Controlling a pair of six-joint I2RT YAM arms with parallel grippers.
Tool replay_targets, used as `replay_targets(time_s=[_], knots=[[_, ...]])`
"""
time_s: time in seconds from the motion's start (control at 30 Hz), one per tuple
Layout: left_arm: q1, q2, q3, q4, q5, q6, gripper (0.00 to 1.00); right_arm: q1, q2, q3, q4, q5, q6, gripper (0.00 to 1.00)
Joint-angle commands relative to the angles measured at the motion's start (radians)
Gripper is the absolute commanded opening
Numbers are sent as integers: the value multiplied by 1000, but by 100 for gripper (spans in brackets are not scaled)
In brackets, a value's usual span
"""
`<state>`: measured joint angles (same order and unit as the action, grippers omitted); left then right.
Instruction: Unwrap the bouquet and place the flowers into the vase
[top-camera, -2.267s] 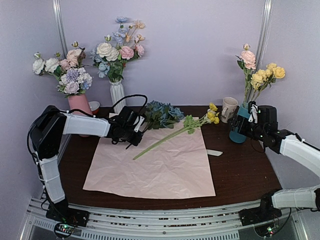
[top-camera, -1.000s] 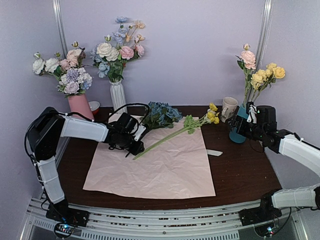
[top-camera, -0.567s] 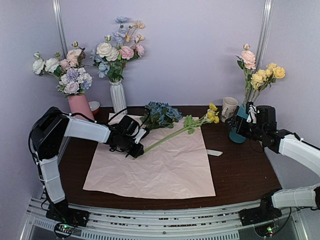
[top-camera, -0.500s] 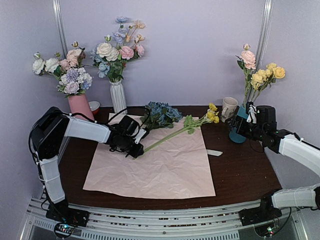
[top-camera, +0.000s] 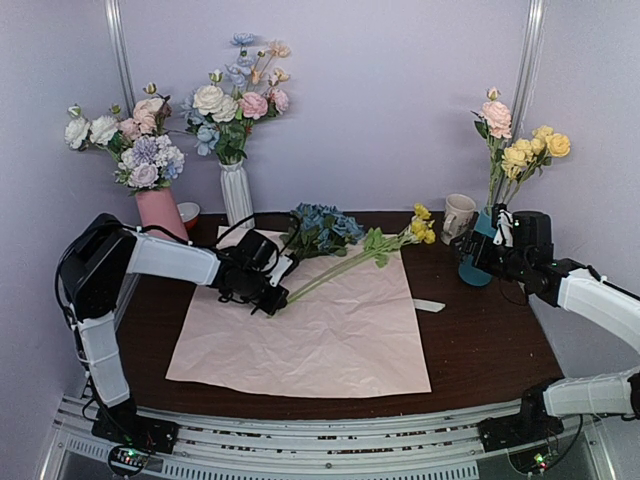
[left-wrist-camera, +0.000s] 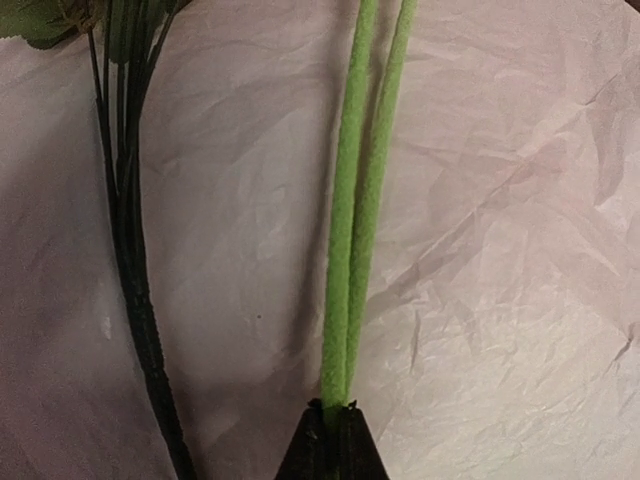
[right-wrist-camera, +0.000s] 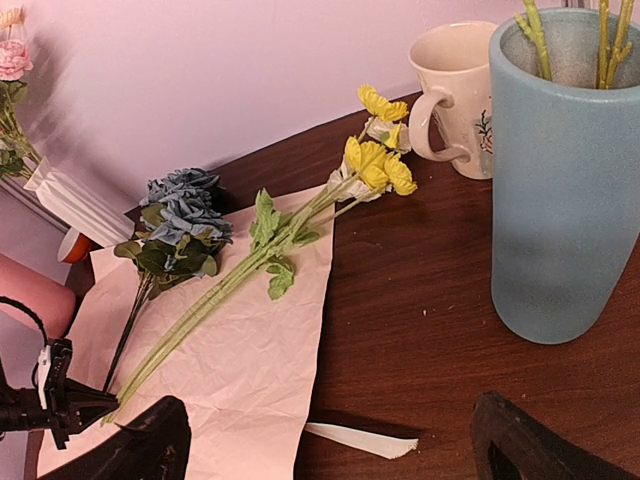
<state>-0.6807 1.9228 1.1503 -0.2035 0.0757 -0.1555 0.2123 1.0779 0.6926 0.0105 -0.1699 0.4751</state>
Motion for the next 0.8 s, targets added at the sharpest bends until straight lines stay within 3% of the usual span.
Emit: replay_targets(time_s=[0.0, 0.4, 0.77], knots=[[-2, -76, 13, 22, 11, -32, 0, 6, -2, -4, 9, -11, 0, 100], [-4, -231, -95, 197, 97, -39, 0, 13, -10, 19, -3, -24, 4, 100], [-32, -389, -180, 354, 55, -26, 0, 53, -4, 55, 12, -82, 8, 100]])
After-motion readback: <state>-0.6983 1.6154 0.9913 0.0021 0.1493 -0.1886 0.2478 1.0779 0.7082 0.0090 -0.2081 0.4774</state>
